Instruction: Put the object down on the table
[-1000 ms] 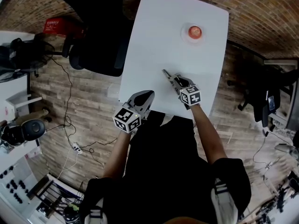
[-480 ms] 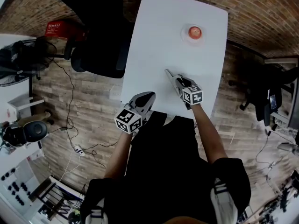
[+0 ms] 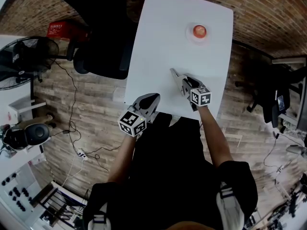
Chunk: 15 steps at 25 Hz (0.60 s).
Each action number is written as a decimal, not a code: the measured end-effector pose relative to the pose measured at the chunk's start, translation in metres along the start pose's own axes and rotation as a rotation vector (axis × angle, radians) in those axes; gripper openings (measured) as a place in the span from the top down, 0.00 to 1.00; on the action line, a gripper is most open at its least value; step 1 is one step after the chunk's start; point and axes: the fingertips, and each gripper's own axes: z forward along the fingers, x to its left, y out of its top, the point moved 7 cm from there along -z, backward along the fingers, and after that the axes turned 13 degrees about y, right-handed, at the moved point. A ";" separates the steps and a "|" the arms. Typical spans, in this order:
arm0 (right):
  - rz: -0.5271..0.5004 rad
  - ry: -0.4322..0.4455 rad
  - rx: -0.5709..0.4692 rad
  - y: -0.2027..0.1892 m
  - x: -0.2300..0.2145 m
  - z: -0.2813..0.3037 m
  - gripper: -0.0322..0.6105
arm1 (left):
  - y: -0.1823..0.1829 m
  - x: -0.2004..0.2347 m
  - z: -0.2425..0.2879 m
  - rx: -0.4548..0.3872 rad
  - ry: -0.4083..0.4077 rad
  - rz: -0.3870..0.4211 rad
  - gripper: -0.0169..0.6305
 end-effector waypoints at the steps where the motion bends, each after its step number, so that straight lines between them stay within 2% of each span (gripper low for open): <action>1: 0.003 0.001 -0.007 0.000 0.001 -0.002 0.76 | 0.000 0.000 0.000 -0.003 -0.001 0.000 0.94; 10: -0.009 -0.031 -0.060 0.006 0.012 -0.029 0.77 | 0.002 0.000 0.001 -0.023 -0.038 0.012 0.94; 15: -0.043 -0.013 -0.051 -0.001 0.030 -0.045 0.91 | -0.002 -0.003 0.002 -0.027 -0.074 0.024 0.94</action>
